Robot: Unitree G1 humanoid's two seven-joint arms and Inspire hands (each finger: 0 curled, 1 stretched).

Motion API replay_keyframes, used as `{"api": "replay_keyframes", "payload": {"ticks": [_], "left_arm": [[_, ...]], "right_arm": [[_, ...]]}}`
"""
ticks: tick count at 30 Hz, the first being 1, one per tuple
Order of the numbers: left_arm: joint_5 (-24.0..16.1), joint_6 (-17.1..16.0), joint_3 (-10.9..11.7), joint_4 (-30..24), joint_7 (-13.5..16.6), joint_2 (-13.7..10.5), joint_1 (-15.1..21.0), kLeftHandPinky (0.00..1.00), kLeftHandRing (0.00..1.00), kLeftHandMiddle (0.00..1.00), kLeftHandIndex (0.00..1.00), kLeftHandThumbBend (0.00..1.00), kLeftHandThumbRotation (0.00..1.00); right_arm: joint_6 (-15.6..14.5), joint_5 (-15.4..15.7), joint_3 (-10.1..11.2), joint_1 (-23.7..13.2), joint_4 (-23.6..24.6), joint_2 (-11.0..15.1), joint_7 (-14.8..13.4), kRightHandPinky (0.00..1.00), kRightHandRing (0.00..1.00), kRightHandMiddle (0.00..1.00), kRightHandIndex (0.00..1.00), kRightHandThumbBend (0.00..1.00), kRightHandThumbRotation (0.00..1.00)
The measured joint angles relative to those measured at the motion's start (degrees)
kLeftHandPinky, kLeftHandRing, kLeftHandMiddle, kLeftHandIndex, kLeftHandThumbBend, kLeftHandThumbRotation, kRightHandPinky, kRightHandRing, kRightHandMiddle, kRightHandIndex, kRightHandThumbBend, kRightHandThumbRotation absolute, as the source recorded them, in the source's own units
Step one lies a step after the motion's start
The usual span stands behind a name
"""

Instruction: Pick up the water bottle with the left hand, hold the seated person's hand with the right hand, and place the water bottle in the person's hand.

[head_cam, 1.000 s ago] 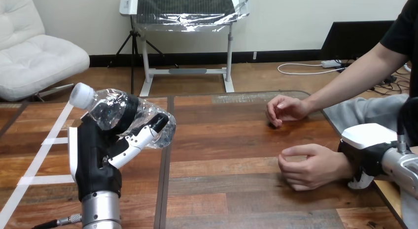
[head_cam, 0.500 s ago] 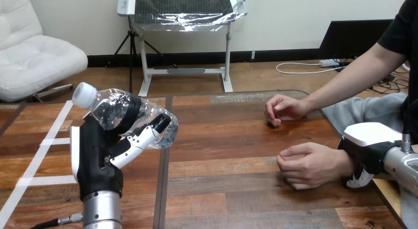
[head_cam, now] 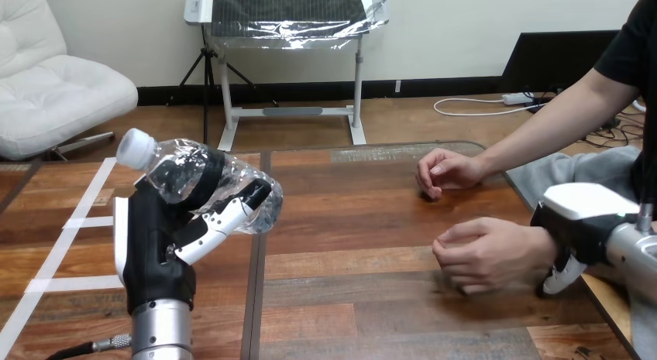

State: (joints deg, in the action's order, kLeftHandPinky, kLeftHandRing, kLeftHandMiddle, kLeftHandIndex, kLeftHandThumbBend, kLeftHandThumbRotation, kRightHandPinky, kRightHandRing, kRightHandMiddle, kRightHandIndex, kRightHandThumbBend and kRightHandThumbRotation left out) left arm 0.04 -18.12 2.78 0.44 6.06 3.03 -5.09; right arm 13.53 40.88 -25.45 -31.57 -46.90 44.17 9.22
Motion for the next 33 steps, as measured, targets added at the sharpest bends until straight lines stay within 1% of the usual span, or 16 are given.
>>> {"api": "replay_keyframes", "payload": {"ticks": [8, 17, 25, 29, 33], "left_arm": [[-0.1, 0.0, 0.0, 0.0, -0.1, 0.0, 0.1, 0.39, 0.42, 0.46, 0.48, 0.63, 0.00], [-0.7, 0.0, -0.3, 0.0, 0.3, 0.1, 0.3, 0.39, 0.41, 0.46, 0.48, 0.64, 0.00], [-1.3, 0.5, -1.2, 0.0, 1.0, 0.1, 0.7, 0.39, 0.41, 0.46, 0.48, 0.64, 0.00], [-1.8, 0.9, -1.8, 0.0, 1.2, 0.0, 1.0, 0.39, 0.41, 0.47, 0.48, 0.63, 0.00], [-2.8, 1.6, -2.4, 0.0, 1.4, 0.0, 1.3, 0.39, 0.41, 0.46, 0.48, 0.64, 0.00]], "right_arm": [[1.0, -0.5, 1.4, 0.3, 1.7, 0.7, -0.1, 0.13, 0.22, 0.31, 0.33, 0.74, 0.00], [0.9, -0.5, 3.2, 0.7, 4.6, 1.3, -0.1, 0.13, 0.22, 0.31, 0.34, 0.74, 0.00], [1.3, -0.7, 4.3, 1.2, 7.9, 2.0, 0.0, 0.13, 0.21, 0.30, 0.33, 0.74, 0.00], [0.8, -1.0, 5.3, 1.6, 10.3, 2.5, 1.0, 0.13, 0.20, 0.29, 0.33, 0.74, 0.00], [-0.5, -1.2, 5.9, 2.1, 13.3, 3.1, 2.3, 0.14, 0.21, 0.29, 0.33, 0.73, 0.00]]}}
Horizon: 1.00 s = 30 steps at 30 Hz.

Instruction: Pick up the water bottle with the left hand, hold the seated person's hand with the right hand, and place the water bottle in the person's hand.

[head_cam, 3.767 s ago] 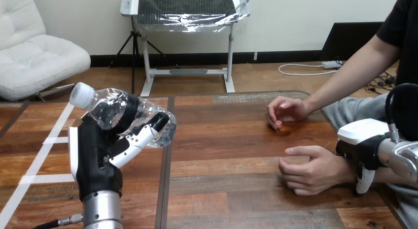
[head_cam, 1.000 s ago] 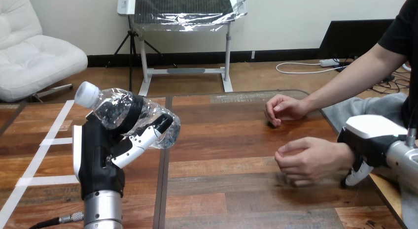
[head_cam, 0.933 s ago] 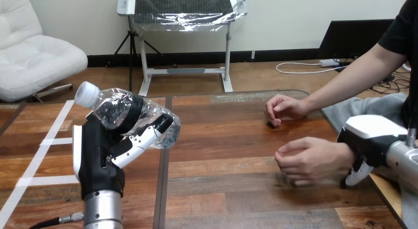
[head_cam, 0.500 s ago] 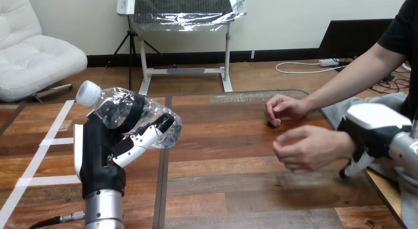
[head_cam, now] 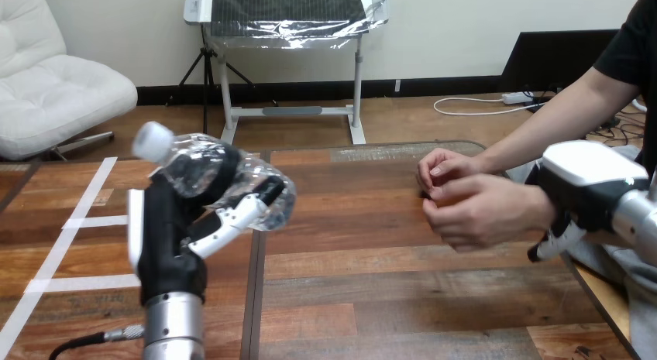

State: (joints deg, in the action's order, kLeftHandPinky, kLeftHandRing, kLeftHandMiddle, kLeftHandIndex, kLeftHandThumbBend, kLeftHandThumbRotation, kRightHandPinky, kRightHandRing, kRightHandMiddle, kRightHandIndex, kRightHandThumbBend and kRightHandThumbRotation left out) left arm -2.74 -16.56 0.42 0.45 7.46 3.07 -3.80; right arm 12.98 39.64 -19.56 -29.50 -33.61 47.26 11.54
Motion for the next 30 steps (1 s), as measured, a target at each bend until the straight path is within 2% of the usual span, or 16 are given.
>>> {"api": "replay_keyframes", "payload": {"ticks": [6, 9, 20, 30], "left_arm": [[-1.3, 1.0, -0.7, 0.0, 0.3, 0.0, 0.3, 0.39, 0.42, 0.46, 0.48, 0.65, 0.00], [-2.2, 1.4, -1.2, 0.0, 0.4, -0.1, 0.5, 0.39, 0.42, 0.46, 0.48, 0.65, 0.00], [-4.9, 2.8, -2.8, 0.0, 0.9, -0.1, 1.9, 0.37, 0.41, 0.45, 0.47, 0.66, 0.00], [-6.8, 4.5, -4.9, 0.0, 1.6, -0.1, 4.4, 0.36, 0.40, 0.44, 0.46, 0.66, 0.00]], "right_arm": [[-3.7, 0.2, 0.4, 0.4, 5.0, 0.4, 2.9, 0.27, 0.27, 0.32, 0.34, 0.73, 0.00], [-5.3, 0.2, 1.0, 0.8, 7.3, 0.5, 4.3, 0.27, 0.29, 0.32, 0.34, 0.74, 0.00], [-7.0, 0.2, 3.6, 3.2, 14.6, 0.5, 6.2, 0.14, 0.21, 0.28, 0.32, 0.79, 0.00], [-7.0, 0.2, 5.2, 4.3, 19.8, 0.7, 7.1, 0.11, 0.18, 0.26, 0.30, 0.81, 0.00]]}}
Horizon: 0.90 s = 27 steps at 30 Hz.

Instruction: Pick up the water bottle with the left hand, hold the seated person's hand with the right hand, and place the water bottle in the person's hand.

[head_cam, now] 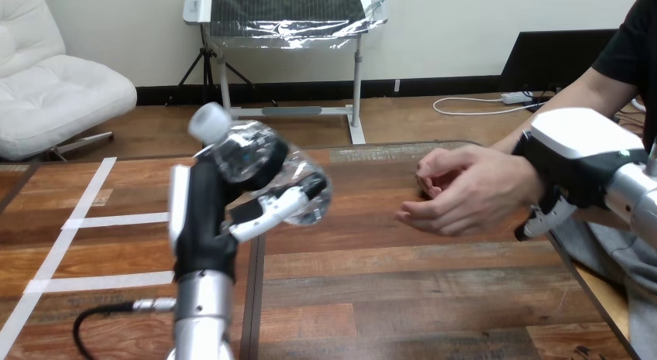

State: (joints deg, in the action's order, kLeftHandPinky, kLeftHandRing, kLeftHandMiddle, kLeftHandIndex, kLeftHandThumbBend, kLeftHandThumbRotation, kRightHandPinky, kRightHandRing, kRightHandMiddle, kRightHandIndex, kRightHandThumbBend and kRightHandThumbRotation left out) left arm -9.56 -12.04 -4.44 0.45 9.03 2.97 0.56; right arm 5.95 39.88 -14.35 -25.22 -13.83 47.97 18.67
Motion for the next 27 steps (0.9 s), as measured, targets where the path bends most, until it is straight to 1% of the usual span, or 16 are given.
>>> {"api": "replay_keyframes", "payload": {"ticks": [6, 15, 22, 27], "left_arm": [[-0.3, 1.5, -1.9, 0.0, 0.1, 0.0, 1.6, 0.36, 0.40, 0.44, 0.47, 0.65, 0.00], [-0.3, 2.5, -5.0, 0.0, 0.0, -0.1, 3.6, 0.36, 0.40, 0.44, 0.47, 0.65, 0.00], [-0.3, 3.7, -7.4, 0.2, 0.1, -0.1, 5.3, 0.36, 0.40, 0.44, 0.47, 0.66, 0.00], [-0.2, 3.8, -9.1, 0.9, 0.1, -0.2, 6.5, 0.36, 0.39, 0.43, 0.46, 0.68, 0.00]], "right_arm": [[-0.2, 0.1, 0.7, 0.2, 2.5, 0.0, 0.5, 0.12, 0.18, 0.26, 0.30, 0.81, 0.00], [-1.2, 0.3, 1.3, 0.4, 6.7, 0.0, 1.9, 0.12, 0.18, 0.26, 0.30, 0.83, 0.00], [-1.1, 0.3, 1.5, 0.7, 9.4, 0.0, 2.5, 0.12, 0.18, 0.25, 0.29, 0.85, 0.00], [-1.1, 0.1, 1.7, 0.9, 11.2, 0.0, 2.9, 0.11, 0.17, 0.25, 0.28, 0.84, 0.00]]}}
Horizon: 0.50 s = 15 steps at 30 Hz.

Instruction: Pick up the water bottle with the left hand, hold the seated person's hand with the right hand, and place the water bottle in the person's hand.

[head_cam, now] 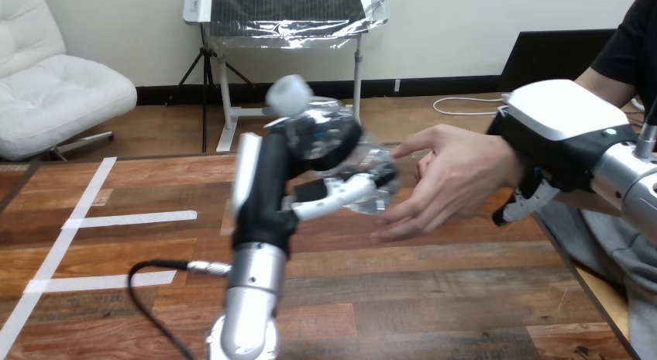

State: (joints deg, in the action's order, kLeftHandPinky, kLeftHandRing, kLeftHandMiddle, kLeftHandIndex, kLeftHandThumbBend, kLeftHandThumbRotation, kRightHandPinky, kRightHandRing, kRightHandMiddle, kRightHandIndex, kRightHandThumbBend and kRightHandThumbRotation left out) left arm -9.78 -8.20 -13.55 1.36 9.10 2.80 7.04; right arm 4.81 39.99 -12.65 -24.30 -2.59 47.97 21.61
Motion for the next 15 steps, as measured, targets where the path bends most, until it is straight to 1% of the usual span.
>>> {"api": "replay_keyframes", "payload": {"ticks": [4, 10, 15], "left_arm": [[0.1, 0.2, -1.4, 0.7, 0.2, 0.0, 0.9, 0.36, 0.39, 0.43, 0.46, 0.68, 0.00], [0.3, 0.6, -3.2, 1.2, 1.0, 0.0, 1.6, 0.36, 0.39, 0.43, 0.46, 0.67, 0.00], [0.3, 1.1, -4.0, 1.2, 2.0, 0.0, 1.8, 0.35, 0.39, 0.43, 0.46, 0.67, 0.00]], "right_arm": [[0.1, -0.9, 0.2, 0.2, 1.2, 0.0, 0.2, 0.11, 0.17, 0.24, 0.28, 0.84, 0.00], [0.1, -1.3, 0.7, 0.6, 2.5, -0.1, 0.2, 0.10, 0.17, 0.24, 0.28, 0.83, 0.00], [-0.1, -1.4, 1.1, 1.0, 2.8, -0.1, 0.3, 0.10, 0.17, 0.24, 0.28, 0.82, 0.00]]}}
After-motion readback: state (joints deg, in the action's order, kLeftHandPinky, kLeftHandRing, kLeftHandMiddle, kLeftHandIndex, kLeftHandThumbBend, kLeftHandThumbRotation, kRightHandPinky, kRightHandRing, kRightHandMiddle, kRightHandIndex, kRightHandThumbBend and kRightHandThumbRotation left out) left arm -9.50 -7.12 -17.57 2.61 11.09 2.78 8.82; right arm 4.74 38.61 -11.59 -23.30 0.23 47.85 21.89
